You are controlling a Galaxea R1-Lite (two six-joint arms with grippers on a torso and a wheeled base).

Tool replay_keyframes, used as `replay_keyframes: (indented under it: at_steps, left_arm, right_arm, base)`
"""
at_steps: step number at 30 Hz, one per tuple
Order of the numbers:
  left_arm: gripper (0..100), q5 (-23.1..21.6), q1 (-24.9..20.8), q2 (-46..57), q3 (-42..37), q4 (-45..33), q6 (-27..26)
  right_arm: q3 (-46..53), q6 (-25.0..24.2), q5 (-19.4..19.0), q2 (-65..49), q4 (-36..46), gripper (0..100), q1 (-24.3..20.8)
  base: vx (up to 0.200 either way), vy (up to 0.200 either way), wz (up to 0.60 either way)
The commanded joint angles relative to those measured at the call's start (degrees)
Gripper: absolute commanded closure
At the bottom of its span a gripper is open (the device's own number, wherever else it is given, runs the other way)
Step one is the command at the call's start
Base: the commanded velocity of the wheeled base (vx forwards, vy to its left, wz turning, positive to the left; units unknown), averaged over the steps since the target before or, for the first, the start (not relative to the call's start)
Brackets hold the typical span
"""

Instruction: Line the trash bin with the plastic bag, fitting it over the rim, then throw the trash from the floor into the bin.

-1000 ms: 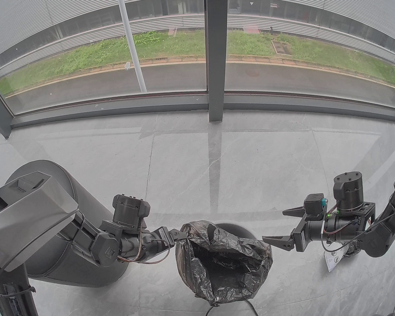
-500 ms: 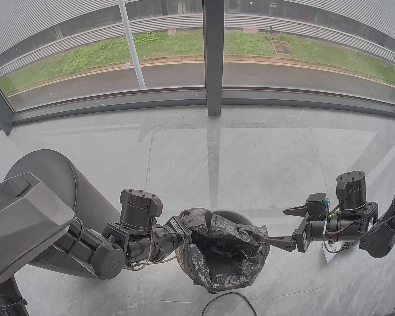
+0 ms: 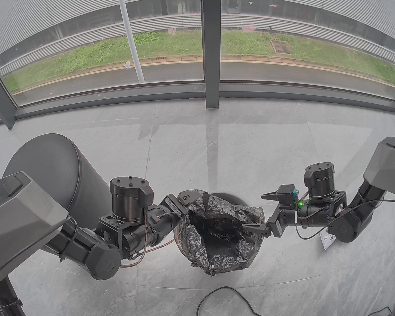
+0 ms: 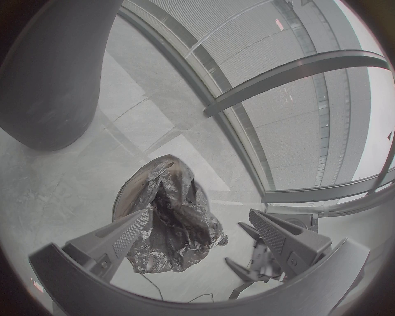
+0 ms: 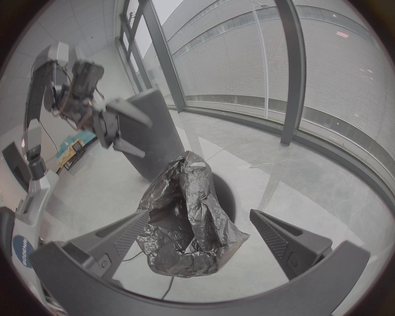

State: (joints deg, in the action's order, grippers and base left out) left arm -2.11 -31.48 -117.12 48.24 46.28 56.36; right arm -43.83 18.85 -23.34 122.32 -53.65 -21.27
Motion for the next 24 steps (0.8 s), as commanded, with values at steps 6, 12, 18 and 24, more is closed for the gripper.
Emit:
replay_keyframes:
  at_steps: [6,12,18,24]
  left_arm:
    - [0,0.26,0.01,5.32,-1.13,1.54,0.16]
    - [0,0.09,0.10,5.93,-3.50,2.94,-0.02]
    - [0,-0.09,0.10,6.20,-6.67,6.46,-0.02]
    - [0,-0.26,0.80,7.08,-7.90,7.34,-0.02]
  right_arm:
    - [-9.61,1.63,0.05,10.22,2.41,0,-0.88]
    - [-19.81,1.63,0.41,12.59,4.87,0,-0.26]
    - [-21.04,1.63,2.78,12.15,8.56,0,-0.35]
    - [-21.57,1.46,2.78,12.42,8.56,0,-0.79]
  base:
    - [0.000,0.000,0.00]
    - [0.000,0.000,0.00]
    - [0.000,0.000,0.00]
    - [0.000,0.000,0.00]
